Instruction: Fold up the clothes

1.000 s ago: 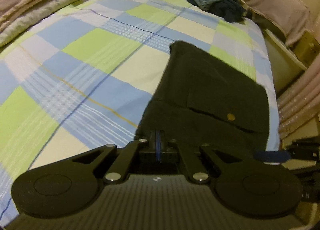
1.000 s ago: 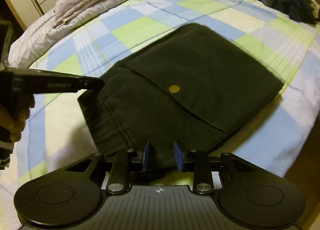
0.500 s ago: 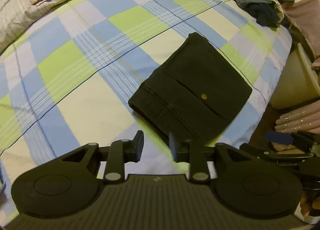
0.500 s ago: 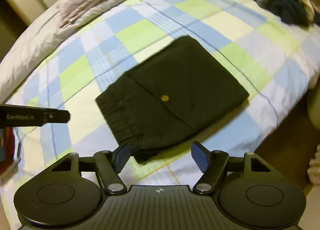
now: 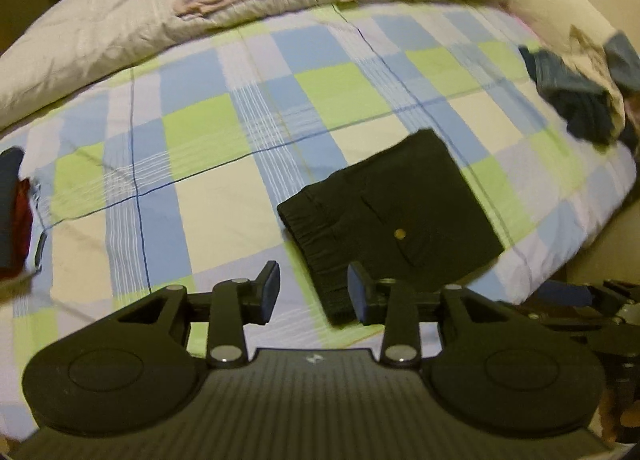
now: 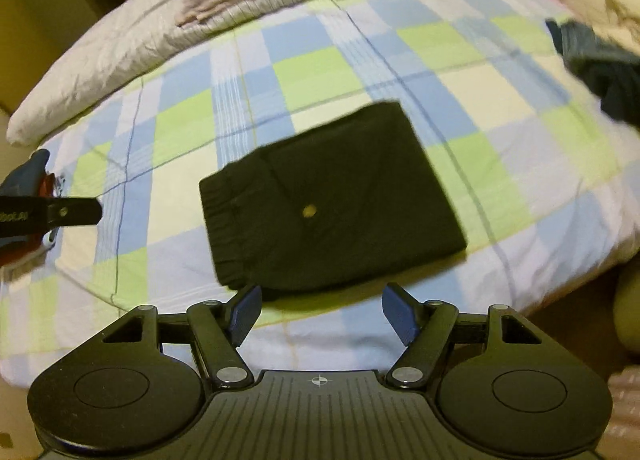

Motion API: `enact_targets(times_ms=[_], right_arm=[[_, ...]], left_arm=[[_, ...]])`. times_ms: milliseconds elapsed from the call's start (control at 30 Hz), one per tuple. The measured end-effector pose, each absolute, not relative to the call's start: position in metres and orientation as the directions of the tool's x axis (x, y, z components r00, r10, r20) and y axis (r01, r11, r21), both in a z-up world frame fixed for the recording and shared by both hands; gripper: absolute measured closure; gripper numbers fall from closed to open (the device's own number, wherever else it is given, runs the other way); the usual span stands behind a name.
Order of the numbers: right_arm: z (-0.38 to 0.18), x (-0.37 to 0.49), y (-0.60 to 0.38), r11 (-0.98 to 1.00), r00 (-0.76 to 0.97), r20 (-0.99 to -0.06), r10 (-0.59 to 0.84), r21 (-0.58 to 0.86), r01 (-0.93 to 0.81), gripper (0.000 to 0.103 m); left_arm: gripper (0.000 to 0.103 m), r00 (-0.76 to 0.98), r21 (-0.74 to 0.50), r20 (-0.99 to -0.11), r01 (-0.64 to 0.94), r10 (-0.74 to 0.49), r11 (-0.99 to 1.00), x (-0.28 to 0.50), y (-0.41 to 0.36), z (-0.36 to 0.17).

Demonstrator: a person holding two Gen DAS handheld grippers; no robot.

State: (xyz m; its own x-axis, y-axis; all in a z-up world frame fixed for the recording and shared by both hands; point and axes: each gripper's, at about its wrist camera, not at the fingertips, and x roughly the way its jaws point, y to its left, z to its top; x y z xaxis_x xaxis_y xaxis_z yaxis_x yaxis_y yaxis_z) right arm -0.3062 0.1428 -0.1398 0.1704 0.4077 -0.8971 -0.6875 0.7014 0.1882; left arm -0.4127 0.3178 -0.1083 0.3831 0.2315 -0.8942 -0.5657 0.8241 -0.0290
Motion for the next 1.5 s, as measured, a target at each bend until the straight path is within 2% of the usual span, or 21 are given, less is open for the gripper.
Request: enact_targets(times_ms=[333, 667, 1100, 1300, 1500], right_arm=[[-0.114, -0.304, 0.121, 0.647, 0.191, -0.854, 0.484, 0.202, -0.735, 0.033], [-0.101, -0.321, 0.099, 0.739, 0.244, -0.837, 0.490, 0.250, -0.626, 0.033], [-0.112, -0.372, 0.109, 0.768, 0.244, -0.827, 0.507, 0.305, -0.563, 0.033], [-0.105, -0.361, 0.112, 0.761, 0.268, -0.818, 0.508, 0.281, -0.585, 0.033], [-0.114, -0.322, 0.113, 0.732, 0.220, -0.839, 0.498, 0.271, -0.625, 0.033]], left_arm=[[0.067, 0.413, -0.005, -0.860, -0.593, 0.299, 0.805, -0.425, 0.280, -0.075], [0.065, 0.442, 0.056, -0.844, -0.489, 0.303, 0.870, -0.444, 0.266, -0.053], [0.064, 0.454, 0.069, -0.836, -0.470, 0.308, 0.880, -0.491, 0.289, -0.058], [0.062, 0.448, 0.059, -0.840, -0.486, 0.307, 0.872, -0.483, 0.291, -0.059], [0.062, 0.400, 0.056, -0.856, -0.557, 0.327, 0.829, -0.451, 0.295, -0.068]])
